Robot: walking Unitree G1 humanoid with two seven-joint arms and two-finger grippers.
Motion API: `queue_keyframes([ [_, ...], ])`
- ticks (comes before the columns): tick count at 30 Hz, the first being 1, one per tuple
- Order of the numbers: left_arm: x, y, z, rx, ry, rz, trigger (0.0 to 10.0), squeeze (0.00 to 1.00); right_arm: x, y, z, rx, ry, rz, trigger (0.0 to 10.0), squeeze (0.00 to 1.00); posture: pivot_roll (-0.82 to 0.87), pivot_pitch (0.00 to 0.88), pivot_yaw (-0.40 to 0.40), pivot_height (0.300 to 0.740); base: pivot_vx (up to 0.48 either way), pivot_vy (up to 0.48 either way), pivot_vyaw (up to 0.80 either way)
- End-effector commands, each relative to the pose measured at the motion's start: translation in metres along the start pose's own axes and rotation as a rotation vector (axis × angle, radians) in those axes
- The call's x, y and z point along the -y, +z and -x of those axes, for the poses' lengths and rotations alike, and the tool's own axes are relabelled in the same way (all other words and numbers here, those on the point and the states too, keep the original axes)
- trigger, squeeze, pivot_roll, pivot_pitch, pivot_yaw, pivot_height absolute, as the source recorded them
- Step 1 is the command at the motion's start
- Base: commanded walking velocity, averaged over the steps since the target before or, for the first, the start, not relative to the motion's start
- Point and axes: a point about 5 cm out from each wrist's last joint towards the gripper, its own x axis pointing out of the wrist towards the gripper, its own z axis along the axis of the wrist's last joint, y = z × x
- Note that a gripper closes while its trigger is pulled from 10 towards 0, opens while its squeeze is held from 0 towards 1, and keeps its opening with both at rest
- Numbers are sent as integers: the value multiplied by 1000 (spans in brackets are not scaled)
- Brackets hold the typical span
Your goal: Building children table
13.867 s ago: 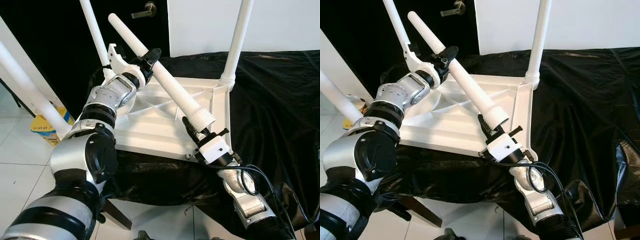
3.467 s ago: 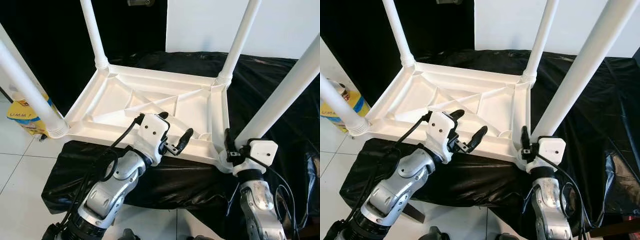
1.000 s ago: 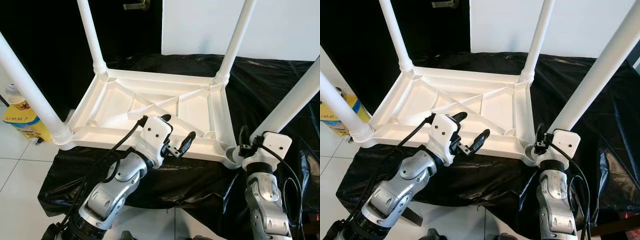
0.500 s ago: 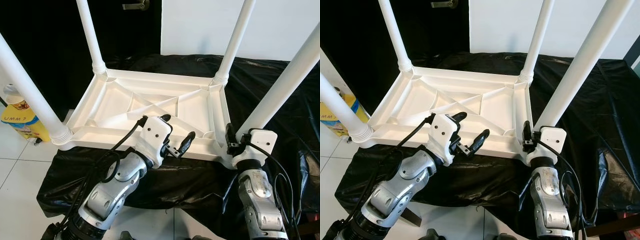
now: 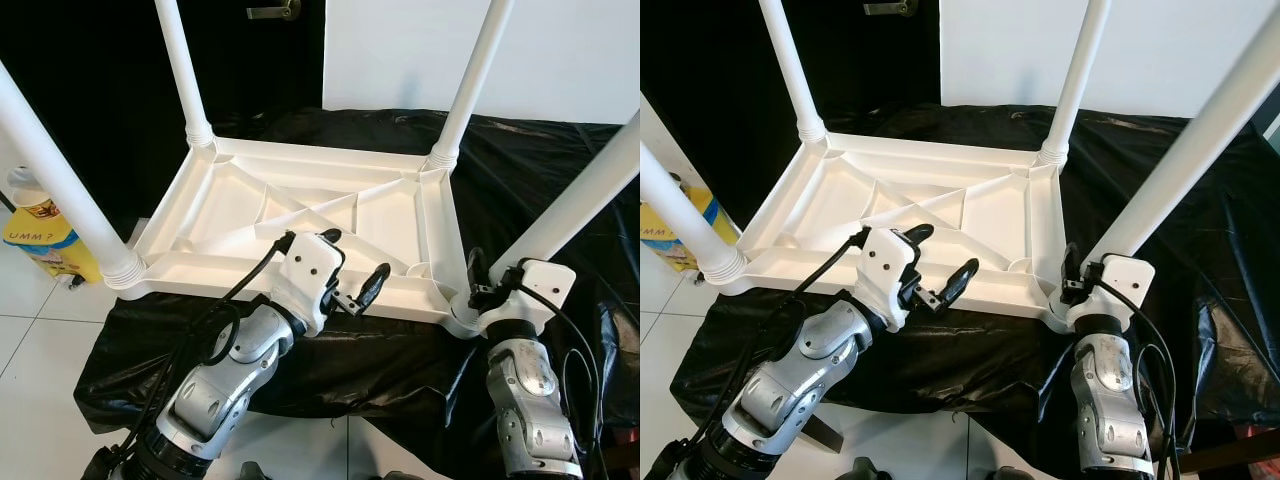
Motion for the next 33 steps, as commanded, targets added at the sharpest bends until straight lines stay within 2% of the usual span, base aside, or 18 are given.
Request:
queue_keyframes([
  [1,9,0,0,5,-130,-8,10000,0,8,-18,5,-100,-29,16,10000,0,-23,74,-39,740,0,0,0],
  [11,9,0,0,3,-131,-10,10000,0,4,-20,8,-96,18,45,10000,0,-22,75,-37,740,0,0,0],
  [12,9,0,0,3,-131,-10,10000,0,2,-21,9,-92,41,67,10000,0,-21,76,-37,740,0,0,0],
  [13,9,0,0,2,-130,-10,10000,0,0,-22,14,-63,114,138,10000,0,-22,77,-37,740,0,0,0],
  [19,9,0,0,2,-130,-11,10000,0,0,-26,23,-29,212,223,10000,0,-22,78,-36,740,0,0,0],
  [28,8,1,1,2,-134,-14,10000,0,5,-31,23,-51,236,204,10000,0,-23,78,-28,740,0,0,0],
  [31,8,1,1,2,-134,-14,10000,0,4,-33,22,-75,235,181,10000,0,-23,78,-27,740,0,0,0],
  [33,8,1,0,3,-135,-16,10000,0,3,-39,20,-134,220,141,10000,0,-23,77,-26,740,0,0,0],
])
